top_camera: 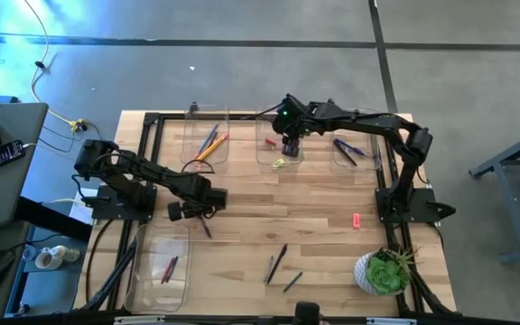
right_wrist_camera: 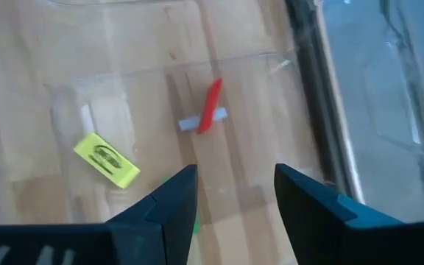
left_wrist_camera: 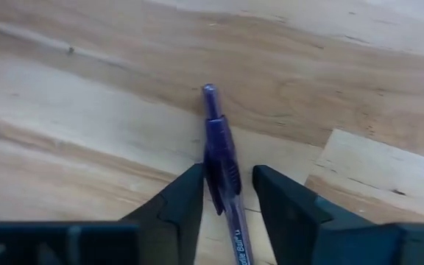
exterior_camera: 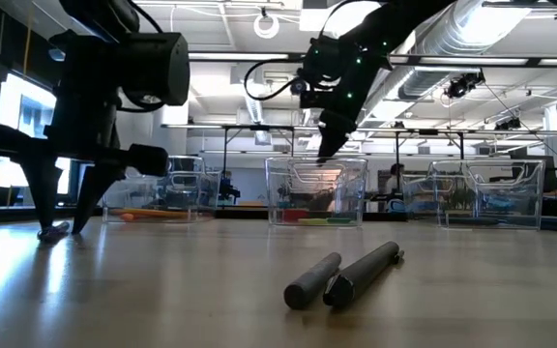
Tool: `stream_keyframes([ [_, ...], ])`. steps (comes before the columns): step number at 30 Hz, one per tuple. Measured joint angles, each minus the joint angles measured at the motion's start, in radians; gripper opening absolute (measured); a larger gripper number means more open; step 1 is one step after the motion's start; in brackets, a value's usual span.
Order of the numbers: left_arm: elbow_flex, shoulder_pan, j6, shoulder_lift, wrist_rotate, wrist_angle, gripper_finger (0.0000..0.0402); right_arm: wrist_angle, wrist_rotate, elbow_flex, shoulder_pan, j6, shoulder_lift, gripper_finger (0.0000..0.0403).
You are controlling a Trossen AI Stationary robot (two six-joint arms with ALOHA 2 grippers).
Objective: Sort crayons/erasers/pens/pencils in bins
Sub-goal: Put the purple pen into the top right transparent bin
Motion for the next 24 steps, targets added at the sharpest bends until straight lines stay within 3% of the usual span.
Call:
stream_keyframes([
  [9, 0.000, 0.000, 0.087, 0.001, -0.023, 0.009, 0.0027, -0.068, 0.059, 0.000, -0.012, -0.025, -0.066, 0.0172],
  [17, -0.001, -0.001, 0.187, 0.000, -0.027, 0.019, 0.0037, -0.161, 0.057, 0.000, -0.027, -0.005, -0.168, 0.0172],
  [24, 0.023, -0.001, 0.324, 0.003, -0.033, 0.016, 0.0033, -0.237, -0.027, 0.000, -0.018, 0.063, -0.233, 0.0172],
])
